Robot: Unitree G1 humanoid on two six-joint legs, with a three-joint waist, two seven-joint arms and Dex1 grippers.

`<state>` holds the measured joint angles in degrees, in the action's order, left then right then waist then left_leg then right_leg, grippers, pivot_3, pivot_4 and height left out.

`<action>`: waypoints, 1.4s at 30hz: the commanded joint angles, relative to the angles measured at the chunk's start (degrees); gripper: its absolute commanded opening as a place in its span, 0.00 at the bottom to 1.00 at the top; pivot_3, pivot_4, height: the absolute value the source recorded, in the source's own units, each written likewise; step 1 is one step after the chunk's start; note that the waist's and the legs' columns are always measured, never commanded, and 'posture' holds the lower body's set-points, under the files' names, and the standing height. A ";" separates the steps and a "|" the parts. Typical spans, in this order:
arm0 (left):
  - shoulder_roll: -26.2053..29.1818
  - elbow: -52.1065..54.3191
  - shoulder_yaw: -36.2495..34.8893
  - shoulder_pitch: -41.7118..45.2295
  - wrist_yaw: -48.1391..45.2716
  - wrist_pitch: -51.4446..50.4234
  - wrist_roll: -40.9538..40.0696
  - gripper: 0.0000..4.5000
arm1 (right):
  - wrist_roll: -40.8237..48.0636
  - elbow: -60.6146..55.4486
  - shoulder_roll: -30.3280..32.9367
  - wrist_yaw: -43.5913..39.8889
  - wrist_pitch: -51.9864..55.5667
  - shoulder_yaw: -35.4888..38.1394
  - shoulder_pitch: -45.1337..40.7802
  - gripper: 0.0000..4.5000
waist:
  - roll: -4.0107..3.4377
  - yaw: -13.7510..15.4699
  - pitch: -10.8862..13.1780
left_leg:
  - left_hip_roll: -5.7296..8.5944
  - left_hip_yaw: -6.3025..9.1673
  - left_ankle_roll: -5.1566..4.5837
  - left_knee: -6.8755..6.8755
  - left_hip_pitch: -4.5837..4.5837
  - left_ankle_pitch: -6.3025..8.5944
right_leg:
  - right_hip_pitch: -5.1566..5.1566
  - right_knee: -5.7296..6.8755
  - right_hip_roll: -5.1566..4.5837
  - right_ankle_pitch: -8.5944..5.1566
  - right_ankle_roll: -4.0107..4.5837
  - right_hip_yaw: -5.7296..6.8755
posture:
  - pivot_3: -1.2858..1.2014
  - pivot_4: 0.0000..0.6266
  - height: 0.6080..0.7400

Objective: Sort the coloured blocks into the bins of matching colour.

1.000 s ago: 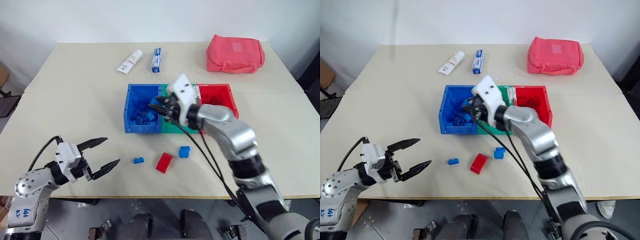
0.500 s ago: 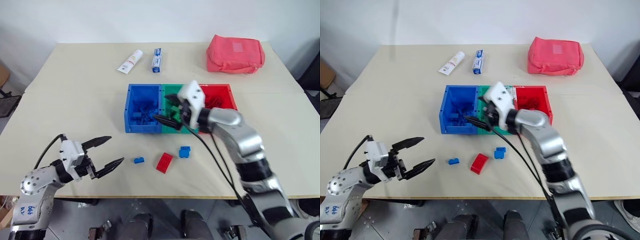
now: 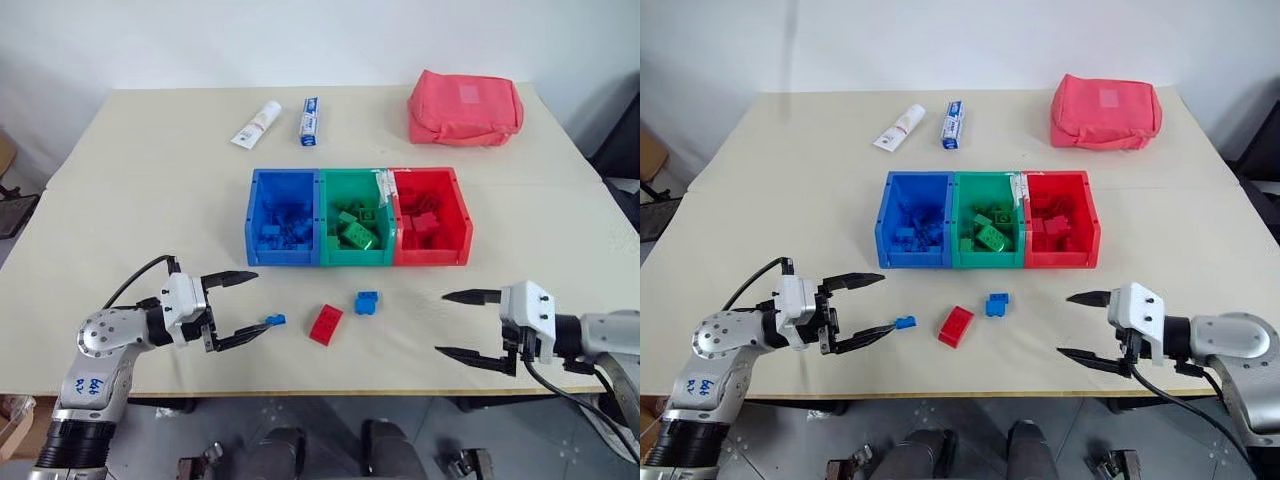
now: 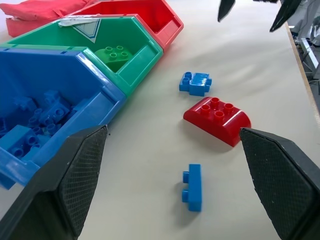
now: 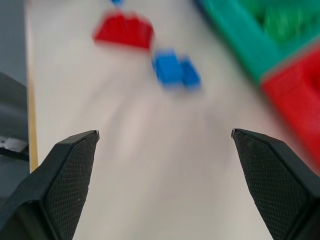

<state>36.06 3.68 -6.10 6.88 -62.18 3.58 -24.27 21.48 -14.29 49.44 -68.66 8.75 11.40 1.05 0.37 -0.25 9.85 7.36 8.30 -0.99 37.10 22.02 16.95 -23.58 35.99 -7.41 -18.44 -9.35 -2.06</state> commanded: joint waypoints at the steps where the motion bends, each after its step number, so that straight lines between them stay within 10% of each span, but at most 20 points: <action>1: 0.27 0.52 -0.09 0.60 -1.82 0.12 -1.50 1.00 | 0.47 -2.41 -1.18 1.15 0.43 -3.00 -2.89 0.99 | 0.00 0.04 0.00 | -0.05 0.00 0.04 0.01 0.00 0.02 | 0.00 -0.01 0.00 0.01 0.03 0.00 | 0.52 0.24 1.00; 16: 1.43 0.01 0.91 2.09 -2.09 1.04 0.86 1.00 | -11.52 3.86 -10.13 5.64 8.16 -27.11 -23.53 0.99 | 0.00 0.30 0.00 | 0.00 0.14 0.05 0.05 0.12 0.09 | -0.09 -0.06 0.02 0.04 0.08 0.17 | 0.52 0.24 1.00; 28: 1.52 1.92 0.78 1.87 -0.05 -0.24 0.75 1.00 | -12.90 7.75 -11.36 5.15 3.13 -27.42 -25.01 0.20 | 0.01 0.22 0.00 | -0.04 0.13 0.09 0.10 0.10 0.06 | -0.08 -0.01 0.09 0.04 0.08 0.17 | 0.52 0.24 1.00; 42: 1.35 3.79 -0.77 -0.14 3.50 -0.89 0.31 1.00 | 0.34 2.78 -16.37 7.29 14.67 -19.59 -30.46 0.20 | 0.01 0.02 0.00 | -0.06 0.13 0.09 0.06 0.10 0.07 | -0.09 -0.02 0.08 0.04 0.08 0.16 | 0.52 0.24 1.00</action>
<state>36.97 5.08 -5.17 7.26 -59.46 2.60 -23.43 17.94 -8.19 34.51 -63.21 20.56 -11.02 -26.76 0.37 -0.24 9.85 7.27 8.40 -0.89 37.15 22.12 17.02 -23.69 35.97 -7.35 -18.39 -9.26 -1.93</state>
